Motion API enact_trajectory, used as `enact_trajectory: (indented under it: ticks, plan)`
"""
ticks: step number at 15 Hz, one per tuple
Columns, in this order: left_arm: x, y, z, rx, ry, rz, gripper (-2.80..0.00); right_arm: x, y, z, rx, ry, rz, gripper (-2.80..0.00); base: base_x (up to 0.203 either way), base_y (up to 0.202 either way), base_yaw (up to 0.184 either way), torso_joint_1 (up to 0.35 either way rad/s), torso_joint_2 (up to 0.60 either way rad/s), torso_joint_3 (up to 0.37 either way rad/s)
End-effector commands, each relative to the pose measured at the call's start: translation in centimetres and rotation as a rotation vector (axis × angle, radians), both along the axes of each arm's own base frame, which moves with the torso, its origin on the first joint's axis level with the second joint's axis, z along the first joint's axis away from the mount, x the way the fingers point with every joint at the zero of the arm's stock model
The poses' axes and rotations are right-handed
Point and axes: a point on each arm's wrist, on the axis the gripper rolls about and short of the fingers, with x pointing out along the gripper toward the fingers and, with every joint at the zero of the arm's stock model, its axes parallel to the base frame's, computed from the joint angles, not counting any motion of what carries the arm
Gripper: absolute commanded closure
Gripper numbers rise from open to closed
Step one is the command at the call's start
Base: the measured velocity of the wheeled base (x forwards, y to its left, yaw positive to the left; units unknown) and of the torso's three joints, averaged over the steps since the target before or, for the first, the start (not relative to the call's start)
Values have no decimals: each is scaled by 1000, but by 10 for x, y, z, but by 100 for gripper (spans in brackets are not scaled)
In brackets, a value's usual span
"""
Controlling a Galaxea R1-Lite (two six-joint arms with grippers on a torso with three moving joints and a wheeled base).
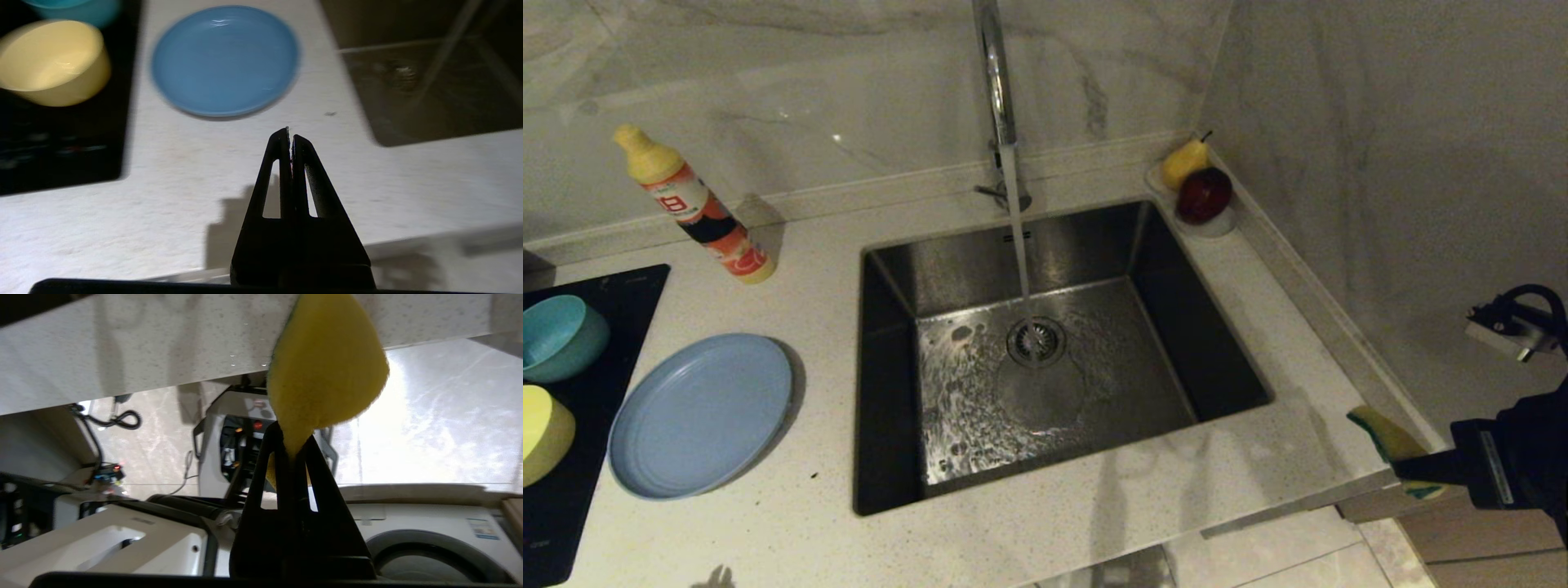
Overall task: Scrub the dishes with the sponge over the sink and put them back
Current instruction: Put down the sponge
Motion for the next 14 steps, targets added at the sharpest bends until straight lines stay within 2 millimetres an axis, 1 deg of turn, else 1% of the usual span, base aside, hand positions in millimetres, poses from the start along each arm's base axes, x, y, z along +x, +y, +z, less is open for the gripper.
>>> enact_trajectory:
  ticks: [1,5,8,10,14]
  plan:
    - [2,-1,-9,-72,43,-34,0,-1,0,0,-14,-4,8,0,0,0,0,0,0,0]
    - [2,-1,-8,-55,41,-33,0,1,0,-3,-44,-5,35,0,0,0,0,0,0,0]
    - [2,-1,-8,-55,41,-33,0,2,-1,-6,-103,-19,74,0,0,0,0,0,0,0]
    - [2,-1,-8,-55,41,-33,0,7,0,-8,-122,-79,104,0,0,0,0,0,0,0]
    - [2,-1,-8,-55,41,-33,0,16,3,-23,-203,-179,160,0,0,0,0,0,0,0]
